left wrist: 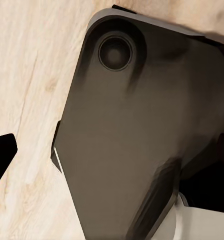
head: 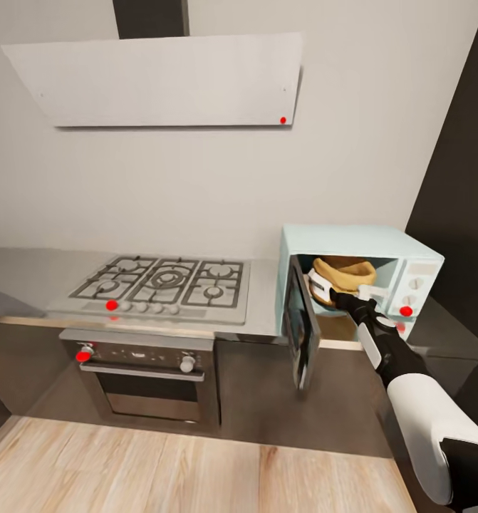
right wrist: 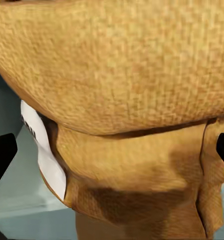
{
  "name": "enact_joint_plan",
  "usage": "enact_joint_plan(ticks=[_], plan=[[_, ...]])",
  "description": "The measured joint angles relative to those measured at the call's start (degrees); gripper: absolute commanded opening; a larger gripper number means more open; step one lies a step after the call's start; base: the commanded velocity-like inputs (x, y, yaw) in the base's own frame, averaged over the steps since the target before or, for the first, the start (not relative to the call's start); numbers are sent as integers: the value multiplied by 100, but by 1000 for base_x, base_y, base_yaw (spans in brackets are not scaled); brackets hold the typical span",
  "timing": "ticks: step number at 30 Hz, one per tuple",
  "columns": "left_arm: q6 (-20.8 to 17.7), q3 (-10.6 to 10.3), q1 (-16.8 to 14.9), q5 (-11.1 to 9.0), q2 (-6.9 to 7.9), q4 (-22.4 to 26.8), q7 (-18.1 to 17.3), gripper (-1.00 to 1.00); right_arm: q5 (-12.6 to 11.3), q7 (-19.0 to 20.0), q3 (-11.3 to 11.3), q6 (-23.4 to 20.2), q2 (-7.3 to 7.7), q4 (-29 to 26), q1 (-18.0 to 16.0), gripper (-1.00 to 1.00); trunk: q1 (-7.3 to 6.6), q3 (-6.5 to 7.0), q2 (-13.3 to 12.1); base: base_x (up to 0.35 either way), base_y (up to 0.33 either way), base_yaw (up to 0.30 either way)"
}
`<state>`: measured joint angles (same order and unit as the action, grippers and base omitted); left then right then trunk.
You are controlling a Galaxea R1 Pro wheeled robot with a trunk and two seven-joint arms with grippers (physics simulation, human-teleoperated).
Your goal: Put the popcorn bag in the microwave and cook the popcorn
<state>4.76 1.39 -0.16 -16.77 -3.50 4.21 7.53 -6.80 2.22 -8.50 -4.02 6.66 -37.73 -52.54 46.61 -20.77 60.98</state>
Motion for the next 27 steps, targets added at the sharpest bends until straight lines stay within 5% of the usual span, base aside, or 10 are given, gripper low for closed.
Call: enact_joint_plan(ticks=[15,27], plan=[[0,0,0,0,1,10,0,100,14,64,4,192,47,-17,19,100,3,0,0,227,0,0],[-1,6,0,0,-8,27,-1,100,37,64,1,180,86,-26,158,100,6,0,-1,-249,-83,0]])
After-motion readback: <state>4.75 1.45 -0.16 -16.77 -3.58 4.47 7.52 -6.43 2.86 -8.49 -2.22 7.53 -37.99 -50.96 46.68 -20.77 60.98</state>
